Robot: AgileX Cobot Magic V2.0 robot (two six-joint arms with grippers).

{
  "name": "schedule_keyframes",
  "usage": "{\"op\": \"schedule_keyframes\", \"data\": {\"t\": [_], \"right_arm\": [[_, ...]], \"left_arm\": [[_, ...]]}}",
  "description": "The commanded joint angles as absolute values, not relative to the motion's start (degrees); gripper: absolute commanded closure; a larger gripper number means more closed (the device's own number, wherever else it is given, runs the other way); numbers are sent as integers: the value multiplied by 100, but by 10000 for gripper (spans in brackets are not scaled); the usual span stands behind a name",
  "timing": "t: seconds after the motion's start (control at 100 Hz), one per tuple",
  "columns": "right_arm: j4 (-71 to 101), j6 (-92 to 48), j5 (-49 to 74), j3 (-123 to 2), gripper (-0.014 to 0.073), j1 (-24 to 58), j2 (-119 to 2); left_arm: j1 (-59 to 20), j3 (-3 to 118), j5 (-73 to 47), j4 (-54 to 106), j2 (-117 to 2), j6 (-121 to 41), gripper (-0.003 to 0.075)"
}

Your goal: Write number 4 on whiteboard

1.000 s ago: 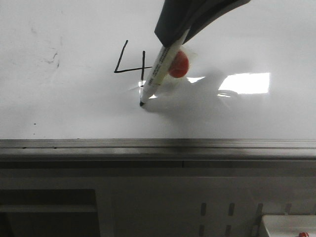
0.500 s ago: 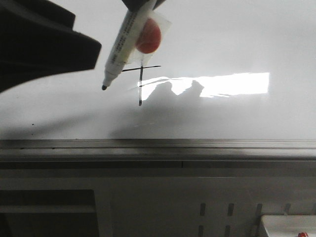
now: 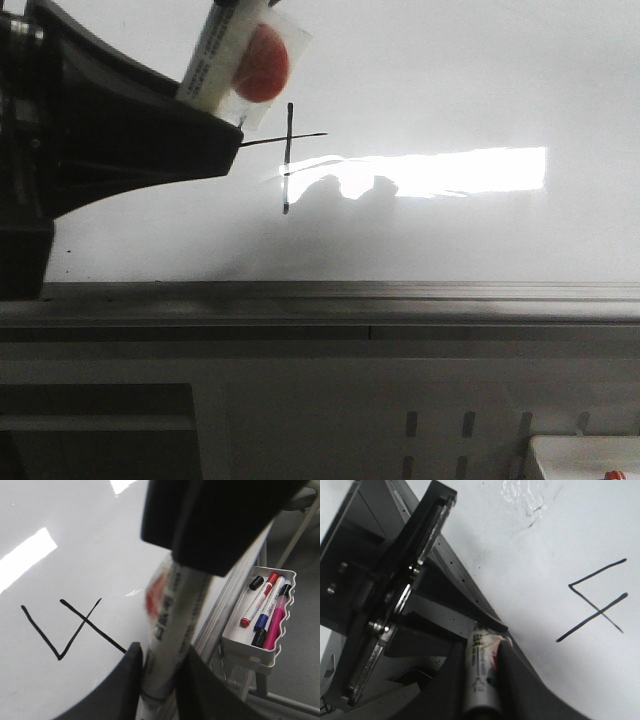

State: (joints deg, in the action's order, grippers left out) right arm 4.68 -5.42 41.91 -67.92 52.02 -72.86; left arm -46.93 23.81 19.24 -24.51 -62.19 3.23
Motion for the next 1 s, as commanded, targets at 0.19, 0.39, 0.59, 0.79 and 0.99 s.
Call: {"op": "schedule_keyframes", "data": {"t": [0.19, 0.39, 0.59, 0.79, 0.99], "right_arm": [[648, -611, 4009, -6979, 599, 5216, -7113], [606, -611, 3910, -6979, 81, 5169, -7061], [570, -611, 4187, -6979, 81, 5156, -6852], [570, -611, 4350, -6979, 110, 5156, -6749], [570, -611, 4362, -6979, 110, 5156, -6749]], "left_arm": [[-4711, 2542, 2352, -2284, -6151, 405, 741], [-4698, 2542, 1864, -1260, -6151, 477, 741], [-4385, 2542, 1101, 1389, -6151, 477, 741], [-4139, 2542, 1078, 2567, -6166, 477, 741], [-4125, 2542, 1093, 2642, -6248, 477, 741]]}}
